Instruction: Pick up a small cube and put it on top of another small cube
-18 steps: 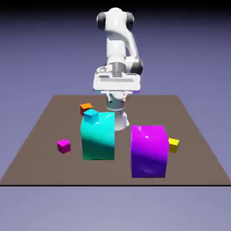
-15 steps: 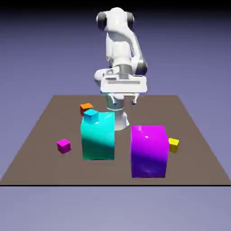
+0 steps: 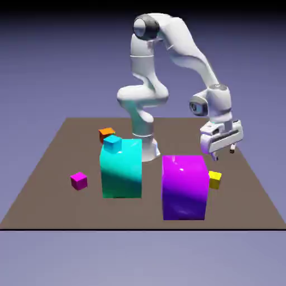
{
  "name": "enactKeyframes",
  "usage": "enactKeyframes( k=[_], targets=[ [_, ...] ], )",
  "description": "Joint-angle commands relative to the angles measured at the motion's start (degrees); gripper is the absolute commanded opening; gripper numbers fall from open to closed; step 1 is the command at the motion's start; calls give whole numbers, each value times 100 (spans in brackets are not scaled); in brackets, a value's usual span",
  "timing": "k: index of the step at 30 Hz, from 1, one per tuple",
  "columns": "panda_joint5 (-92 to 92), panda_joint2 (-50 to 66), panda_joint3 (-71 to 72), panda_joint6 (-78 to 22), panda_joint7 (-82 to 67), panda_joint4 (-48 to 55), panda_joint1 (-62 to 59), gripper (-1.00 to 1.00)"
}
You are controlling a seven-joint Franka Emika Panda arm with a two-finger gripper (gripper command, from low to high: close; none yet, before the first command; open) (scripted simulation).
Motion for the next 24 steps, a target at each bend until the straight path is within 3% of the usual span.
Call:
enactKeyframes(
  k=[1, 8, 19, 24],
  targets=[
    [-15, 158, 160, -76, 250, 42, -141, 0],
    [-137, 1238, 1244, -592, 1994, 325, -842, 0],
    [-894, 1936, 1726, -860, 4675, 401, -2638, 0],
    [-1397, 2547, 896, -257, 4994, 448, -1843, 0]
  ],
)
